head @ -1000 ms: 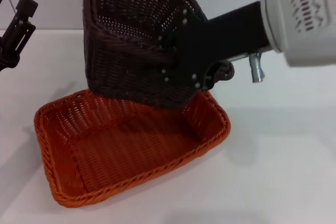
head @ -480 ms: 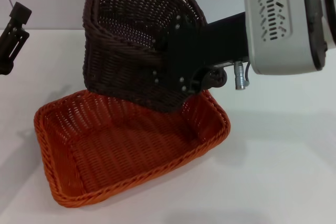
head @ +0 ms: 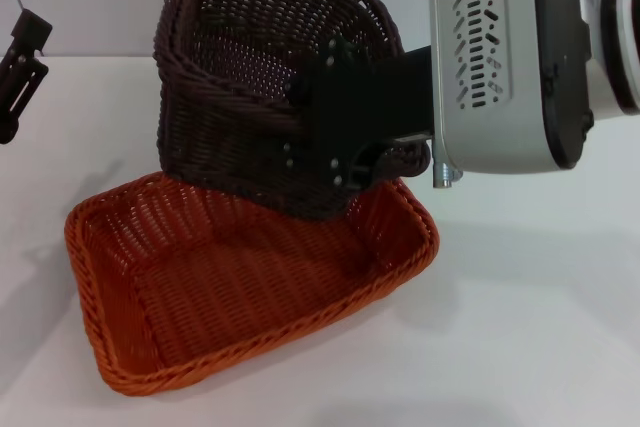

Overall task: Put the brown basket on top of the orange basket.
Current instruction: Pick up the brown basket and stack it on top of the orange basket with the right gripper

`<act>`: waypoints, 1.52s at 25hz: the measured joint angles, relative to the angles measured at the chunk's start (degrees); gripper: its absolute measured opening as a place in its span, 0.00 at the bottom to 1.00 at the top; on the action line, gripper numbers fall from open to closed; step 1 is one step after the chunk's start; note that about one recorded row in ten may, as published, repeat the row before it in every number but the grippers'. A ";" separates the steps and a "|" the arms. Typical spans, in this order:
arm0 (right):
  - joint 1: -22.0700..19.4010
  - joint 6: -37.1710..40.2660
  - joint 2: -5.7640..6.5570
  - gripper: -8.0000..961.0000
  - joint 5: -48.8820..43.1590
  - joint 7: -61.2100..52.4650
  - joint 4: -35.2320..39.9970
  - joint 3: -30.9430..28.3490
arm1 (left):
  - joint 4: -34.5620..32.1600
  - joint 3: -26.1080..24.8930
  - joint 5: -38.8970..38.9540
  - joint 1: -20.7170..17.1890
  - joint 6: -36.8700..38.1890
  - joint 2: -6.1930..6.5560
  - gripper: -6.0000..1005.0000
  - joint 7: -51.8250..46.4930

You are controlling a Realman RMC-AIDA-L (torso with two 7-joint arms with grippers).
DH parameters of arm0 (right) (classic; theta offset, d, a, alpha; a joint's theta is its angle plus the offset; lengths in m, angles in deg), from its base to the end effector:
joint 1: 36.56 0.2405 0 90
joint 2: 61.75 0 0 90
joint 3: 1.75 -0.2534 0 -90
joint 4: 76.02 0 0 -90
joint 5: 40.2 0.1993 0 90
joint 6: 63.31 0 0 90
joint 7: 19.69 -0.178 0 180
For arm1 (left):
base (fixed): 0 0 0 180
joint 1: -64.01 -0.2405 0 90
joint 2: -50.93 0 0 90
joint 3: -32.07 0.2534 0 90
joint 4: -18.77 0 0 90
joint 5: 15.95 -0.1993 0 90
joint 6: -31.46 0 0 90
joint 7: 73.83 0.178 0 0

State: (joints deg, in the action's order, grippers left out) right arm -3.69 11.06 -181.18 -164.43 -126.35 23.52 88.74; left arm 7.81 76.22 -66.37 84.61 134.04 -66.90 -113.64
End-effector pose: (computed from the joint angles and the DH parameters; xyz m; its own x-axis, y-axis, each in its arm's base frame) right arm 0.0252 0.3242 -0.0360 0.9031 0.4291 -0.0126 0.3980 -0.8480 -0.3501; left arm -0.2578 0.3031 0.0643 0.3550 -0.3684 0.8592 0.6673 -0.5439 -0.5089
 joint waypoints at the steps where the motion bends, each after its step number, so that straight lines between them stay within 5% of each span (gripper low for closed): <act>1: -0.61 -0.04 0.04 0.17 -0.25 -0.94 1.30 0.60 | -0.09 0.00 0.00 -0.05 -0.13 0.00 0.79 0.00; 26: -4.54 -6.07 0.09 0.17 -18.98 -16.89 10.28 16.69 | -2.53 -5.71 0.08 -0.51 -3.89 0.06 0.79 -0.03; 38: -4.29 -7.02 0.08 0.17 -19.53 -19.38 11.57 19.52 | -3.11 -5.77 0.04 -0.28 -5.25 0.06 0.79 0.60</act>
State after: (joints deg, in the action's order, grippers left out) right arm -7.98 4.03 -181.10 -183.97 -145.73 35.09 108.25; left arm 4.71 70.45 -66.33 84.34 128.79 -66.84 -113.05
